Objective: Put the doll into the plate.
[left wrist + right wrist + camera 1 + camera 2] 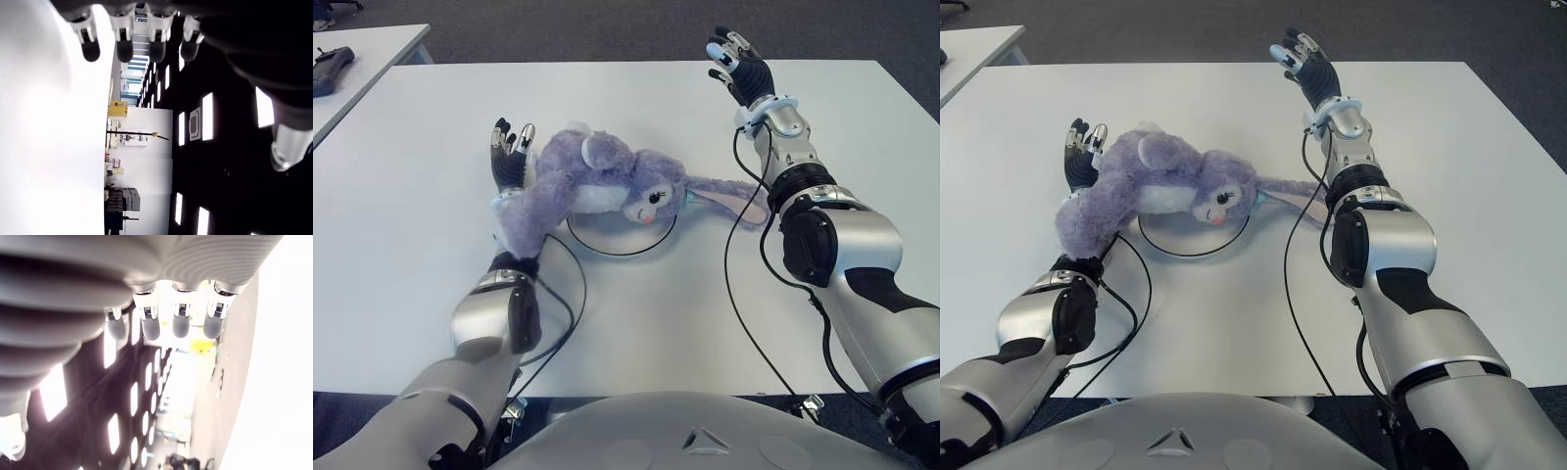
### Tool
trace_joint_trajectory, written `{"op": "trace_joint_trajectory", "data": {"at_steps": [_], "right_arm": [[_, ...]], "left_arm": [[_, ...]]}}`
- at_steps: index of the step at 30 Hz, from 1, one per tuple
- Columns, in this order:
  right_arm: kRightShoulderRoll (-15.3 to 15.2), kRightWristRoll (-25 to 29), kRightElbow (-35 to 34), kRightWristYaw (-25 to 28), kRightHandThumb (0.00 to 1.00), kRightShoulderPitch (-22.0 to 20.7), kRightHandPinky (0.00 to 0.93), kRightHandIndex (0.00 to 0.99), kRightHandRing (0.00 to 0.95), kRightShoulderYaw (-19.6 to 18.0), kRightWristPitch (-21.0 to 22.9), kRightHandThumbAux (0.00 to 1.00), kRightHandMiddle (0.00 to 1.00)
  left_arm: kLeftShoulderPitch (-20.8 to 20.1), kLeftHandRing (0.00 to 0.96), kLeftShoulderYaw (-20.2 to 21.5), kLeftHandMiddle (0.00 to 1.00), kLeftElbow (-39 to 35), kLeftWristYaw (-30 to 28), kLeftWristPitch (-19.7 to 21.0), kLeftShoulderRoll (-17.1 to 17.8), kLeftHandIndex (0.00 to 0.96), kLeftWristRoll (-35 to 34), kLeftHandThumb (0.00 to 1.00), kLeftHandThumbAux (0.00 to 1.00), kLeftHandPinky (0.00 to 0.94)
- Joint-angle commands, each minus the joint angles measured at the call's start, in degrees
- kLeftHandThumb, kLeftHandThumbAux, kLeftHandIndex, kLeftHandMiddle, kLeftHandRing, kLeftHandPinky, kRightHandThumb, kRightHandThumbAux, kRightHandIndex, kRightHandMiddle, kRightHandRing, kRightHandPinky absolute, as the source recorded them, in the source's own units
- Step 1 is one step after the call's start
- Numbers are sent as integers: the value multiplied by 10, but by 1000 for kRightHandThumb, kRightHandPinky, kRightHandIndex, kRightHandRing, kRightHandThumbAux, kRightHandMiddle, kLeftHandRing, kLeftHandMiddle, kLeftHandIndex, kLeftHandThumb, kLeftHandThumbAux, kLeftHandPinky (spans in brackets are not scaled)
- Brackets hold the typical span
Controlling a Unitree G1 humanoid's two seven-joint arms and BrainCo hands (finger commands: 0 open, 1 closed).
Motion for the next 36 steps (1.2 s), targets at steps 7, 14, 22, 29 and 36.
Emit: {"op": "trace_joint_trajectory", "data": {"at_steps": [7,14,22,29,36], "right_arm": [[-12,34,19,-30,0,36,0,71,2,-47,45,583,58],[-15,32,19,-45,0,46,0,66,6,-57,52,581,60],[-13,35,20,-64,0,61,0,64,14,-73,60,586,68],[-12,36,21,-82,0,79,0,71,27,-90,66,607,79],[-9,33,22,-90,0,95,0,63,29,-98,66,615,77]], "left_arm": [[145,25,15,64,83,-10,41,-55,5,-21,0,517,0],[144,25,17,64,83,-7,41,-55,7,-22,0,515,0],[145,22,19,60,82,-9,39,-54,10,-24,0,514,0],[146,20,16,58,82,-6,40,-52,10,-21,0,521,0],[146,17,19,57,83,-10,41,-52,9,-24,0,534,0]]}}
